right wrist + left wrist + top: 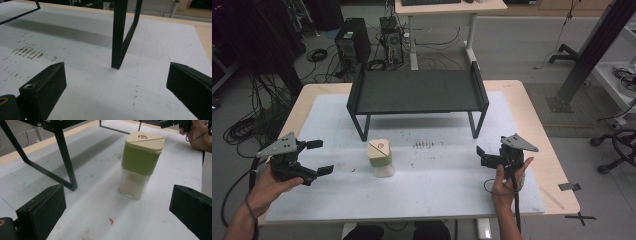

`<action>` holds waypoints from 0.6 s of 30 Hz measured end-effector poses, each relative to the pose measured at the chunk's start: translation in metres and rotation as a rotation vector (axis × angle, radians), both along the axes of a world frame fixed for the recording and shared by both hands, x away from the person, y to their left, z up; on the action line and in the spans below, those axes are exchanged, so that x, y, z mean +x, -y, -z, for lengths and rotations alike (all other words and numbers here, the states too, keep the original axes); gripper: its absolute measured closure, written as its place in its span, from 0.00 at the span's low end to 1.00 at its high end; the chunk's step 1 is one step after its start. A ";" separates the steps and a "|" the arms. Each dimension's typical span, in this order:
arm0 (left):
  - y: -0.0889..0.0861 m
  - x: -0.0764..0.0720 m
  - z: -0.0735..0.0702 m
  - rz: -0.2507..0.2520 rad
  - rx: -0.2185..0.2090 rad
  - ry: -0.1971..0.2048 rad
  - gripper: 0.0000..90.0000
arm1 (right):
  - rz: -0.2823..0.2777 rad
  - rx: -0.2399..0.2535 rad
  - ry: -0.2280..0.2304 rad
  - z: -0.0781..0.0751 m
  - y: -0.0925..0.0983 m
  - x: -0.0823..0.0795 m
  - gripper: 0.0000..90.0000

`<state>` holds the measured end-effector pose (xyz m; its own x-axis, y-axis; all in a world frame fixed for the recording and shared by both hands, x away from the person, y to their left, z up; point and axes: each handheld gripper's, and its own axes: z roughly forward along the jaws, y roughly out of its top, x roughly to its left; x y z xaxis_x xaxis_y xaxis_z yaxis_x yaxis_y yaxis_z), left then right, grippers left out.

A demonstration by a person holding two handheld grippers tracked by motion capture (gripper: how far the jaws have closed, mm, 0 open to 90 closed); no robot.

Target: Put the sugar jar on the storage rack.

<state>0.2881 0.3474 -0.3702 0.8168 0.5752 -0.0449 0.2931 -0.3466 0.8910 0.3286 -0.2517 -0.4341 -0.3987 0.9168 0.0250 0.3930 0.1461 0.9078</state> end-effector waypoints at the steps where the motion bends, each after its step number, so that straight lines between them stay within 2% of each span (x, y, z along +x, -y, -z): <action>1: 0.000 0.000 0.000 0.000 0.000 0.002 0.01 | 0.001 0.001 0.001 0.000 0.000 0.000 0.03; 18: 0.001 0.001 -0.001 0.011 -0.003 0.005 0.01 | -0.004 -0.005 -0.003 0.000 0.000 -0.001 0.03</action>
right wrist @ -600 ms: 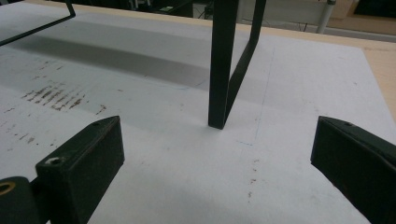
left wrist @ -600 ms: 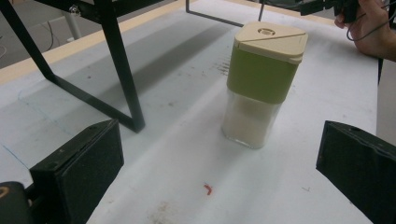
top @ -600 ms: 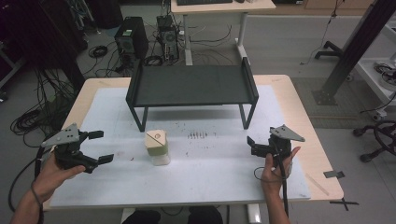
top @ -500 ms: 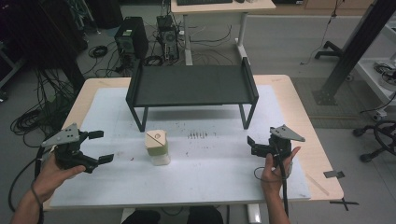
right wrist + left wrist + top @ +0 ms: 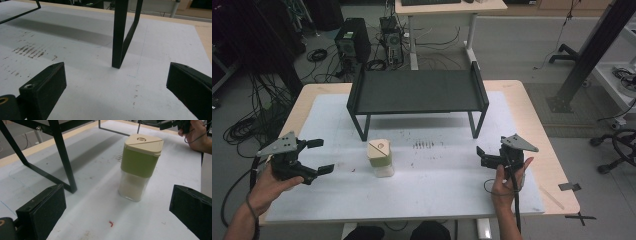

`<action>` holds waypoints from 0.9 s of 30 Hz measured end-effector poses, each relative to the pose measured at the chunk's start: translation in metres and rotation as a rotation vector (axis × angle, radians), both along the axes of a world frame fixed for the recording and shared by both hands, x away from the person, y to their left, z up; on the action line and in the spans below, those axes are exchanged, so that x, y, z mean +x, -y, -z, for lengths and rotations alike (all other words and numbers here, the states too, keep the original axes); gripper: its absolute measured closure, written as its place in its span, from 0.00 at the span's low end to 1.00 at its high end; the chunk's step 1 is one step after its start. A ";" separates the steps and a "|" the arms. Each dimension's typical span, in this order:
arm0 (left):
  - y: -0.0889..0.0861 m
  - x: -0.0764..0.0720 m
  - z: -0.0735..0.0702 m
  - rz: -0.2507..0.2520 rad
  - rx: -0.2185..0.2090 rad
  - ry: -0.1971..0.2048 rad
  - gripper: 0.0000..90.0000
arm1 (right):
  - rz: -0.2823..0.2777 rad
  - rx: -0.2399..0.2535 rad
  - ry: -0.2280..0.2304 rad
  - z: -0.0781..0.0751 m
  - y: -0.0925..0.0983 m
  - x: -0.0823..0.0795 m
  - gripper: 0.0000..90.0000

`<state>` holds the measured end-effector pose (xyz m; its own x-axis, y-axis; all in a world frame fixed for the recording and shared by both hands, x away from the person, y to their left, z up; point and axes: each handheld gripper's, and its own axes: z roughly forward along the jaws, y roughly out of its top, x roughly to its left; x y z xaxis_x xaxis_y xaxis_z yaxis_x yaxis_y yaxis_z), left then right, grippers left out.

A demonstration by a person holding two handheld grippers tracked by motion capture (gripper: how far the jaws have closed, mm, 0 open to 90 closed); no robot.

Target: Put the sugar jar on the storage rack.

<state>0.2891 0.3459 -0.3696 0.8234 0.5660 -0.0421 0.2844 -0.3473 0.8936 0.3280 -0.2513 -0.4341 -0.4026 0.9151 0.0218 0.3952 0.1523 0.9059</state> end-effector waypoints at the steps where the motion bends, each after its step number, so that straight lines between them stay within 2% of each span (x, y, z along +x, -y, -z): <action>1: 0.000 0.000 0.000 0.001 0.004 -0.001 0.01 | 0.000 -0.001 0.000 0.000 0.000 0.000 0.03; 15: 0.004 0.004 0.004 0.010 -0.003 -0.006 0.01 | -0.004 -0.003 0.000 0.000 0.000 0.000 0.03; 27: 0.021 0.009 0.011 0.060 -0.013 -0.019 0.01 | -0.009 -0.008 0.001 0.000 -0.001 0.000 0.03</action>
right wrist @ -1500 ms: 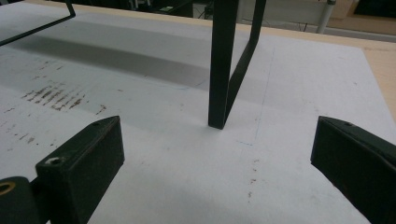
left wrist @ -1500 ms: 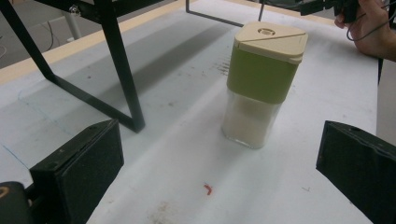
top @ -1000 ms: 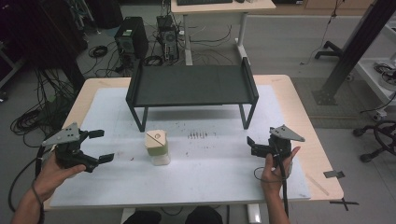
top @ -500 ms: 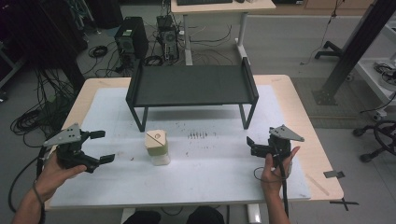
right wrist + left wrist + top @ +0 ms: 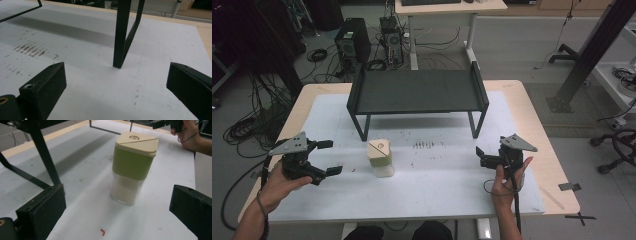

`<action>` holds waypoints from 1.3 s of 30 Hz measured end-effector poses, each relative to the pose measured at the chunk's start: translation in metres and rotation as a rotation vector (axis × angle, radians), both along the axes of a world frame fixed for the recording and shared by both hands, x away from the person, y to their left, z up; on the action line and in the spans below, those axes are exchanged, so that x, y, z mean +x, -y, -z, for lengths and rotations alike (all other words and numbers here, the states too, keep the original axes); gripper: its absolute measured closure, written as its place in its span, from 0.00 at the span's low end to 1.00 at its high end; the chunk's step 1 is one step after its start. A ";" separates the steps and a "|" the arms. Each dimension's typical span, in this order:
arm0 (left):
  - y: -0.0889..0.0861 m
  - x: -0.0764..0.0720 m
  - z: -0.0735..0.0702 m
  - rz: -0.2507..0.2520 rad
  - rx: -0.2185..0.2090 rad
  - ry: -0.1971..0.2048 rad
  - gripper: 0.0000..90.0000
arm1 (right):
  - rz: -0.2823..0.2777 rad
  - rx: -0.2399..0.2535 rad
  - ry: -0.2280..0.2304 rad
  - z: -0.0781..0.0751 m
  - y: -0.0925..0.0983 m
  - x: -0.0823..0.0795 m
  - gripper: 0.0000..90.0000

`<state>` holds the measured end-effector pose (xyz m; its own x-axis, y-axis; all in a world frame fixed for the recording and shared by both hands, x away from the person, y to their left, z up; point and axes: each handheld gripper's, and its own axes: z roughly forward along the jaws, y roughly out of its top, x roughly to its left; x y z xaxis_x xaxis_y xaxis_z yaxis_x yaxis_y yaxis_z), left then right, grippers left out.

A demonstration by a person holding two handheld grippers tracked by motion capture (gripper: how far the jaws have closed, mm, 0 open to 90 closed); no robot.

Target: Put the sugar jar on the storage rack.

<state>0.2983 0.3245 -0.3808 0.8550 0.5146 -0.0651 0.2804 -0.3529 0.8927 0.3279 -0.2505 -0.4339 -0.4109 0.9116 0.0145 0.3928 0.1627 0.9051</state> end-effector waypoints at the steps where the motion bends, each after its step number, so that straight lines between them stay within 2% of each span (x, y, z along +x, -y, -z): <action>1: 0.003 0.001 0.002 0.008 0.000 -0.003 0.01 | 0.001 0.004 0.001 0.000 0.000 0.000 0.03; 10: 0.013 0.006 0.008 0.032 -0.001 -0.014 0.01 | -0.005 0.000 0.002 0.000 0.000 0.000 0.03; 29: 0.041 0.025 0.022 0.116 0.000 -0.048 0.01 | -0.018 0.020 0.012 0.000 0.003 -0.001 0.03; 39: 0.049 0.031 0.028 0.147 -0.003 -0.065 0.01 | -0.018 0.020 0.010 0.001 0.003 -0.001 0.03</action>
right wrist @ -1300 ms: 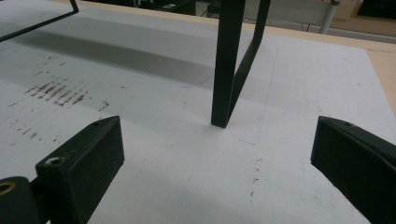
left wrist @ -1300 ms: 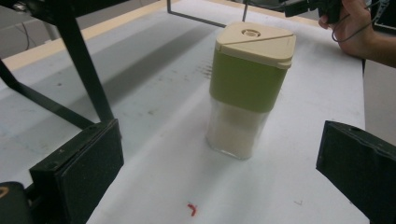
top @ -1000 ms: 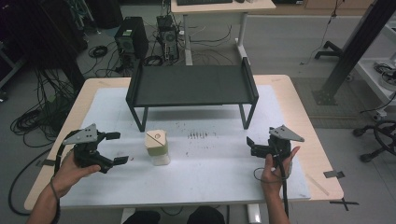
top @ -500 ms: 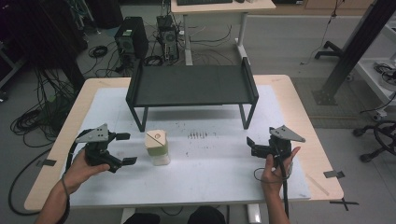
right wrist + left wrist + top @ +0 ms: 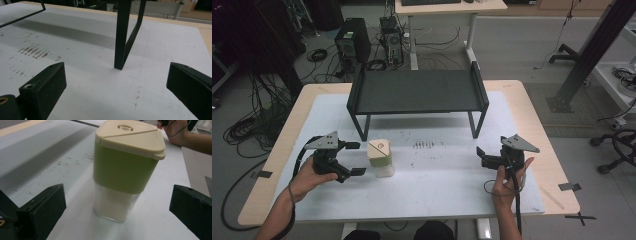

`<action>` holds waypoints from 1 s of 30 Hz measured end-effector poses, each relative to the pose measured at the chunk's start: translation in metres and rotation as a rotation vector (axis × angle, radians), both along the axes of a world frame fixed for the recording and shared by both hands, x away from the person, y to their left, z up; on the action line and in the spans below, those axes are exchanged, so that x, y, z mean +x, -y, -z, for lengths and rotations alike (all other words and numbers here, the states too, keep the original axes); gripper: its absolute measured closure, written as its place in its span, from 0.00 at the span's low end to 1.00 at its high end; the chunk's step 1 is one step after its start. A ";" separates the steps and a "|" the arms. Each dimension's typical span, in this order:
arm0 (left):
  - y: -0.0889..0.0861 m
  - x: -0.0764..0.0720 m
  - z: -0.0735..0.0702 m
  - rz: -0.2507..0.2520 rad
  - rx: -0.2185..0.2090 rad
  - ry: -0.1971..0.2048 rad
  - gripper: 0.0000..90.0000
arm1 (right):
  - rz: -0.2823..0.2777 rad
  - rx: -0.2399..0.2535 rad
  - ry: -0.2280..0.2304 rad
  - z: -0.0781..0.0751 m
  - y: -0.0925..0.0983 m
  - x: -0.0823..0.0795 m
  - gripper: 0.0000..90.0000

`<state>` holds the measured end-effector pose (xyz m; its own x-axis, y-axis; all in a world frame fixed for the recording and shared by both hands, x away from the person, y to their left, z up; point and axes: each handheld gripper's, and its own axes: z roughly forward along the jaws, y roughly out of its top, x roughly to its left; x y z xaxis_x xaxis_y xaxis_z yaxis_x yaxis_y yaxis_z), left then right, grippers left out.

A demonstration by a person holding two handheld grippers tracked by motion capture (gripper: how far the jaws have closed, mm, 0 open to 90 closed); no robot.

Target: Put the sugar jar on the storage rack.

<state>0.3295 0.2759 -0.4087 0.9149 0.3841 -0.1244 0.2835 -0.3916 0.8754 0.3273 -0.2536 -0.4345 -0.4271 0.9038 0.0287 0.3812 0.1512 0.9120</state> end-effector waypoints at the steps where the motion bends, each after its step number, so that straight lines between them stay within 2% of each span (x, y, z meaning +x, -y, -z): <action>1: 0.001 0.001 0.001 0.006 0.001 -0.001 0.01 | 0.001 0.000 -0.001 0.000 0.000 0.000 0.03; 9: 0.009 0.006 0.005 0.032 -0.001 -0.011 0.01 | 0.016 0.022 -0.001 0.001 0.003 0.000 0.03; 30: 0.029 0.014 0.012 0.072 0.004 -0.027 0.01 | 0.016 0.015 -0.001 0.001 0.003 0.000 0.03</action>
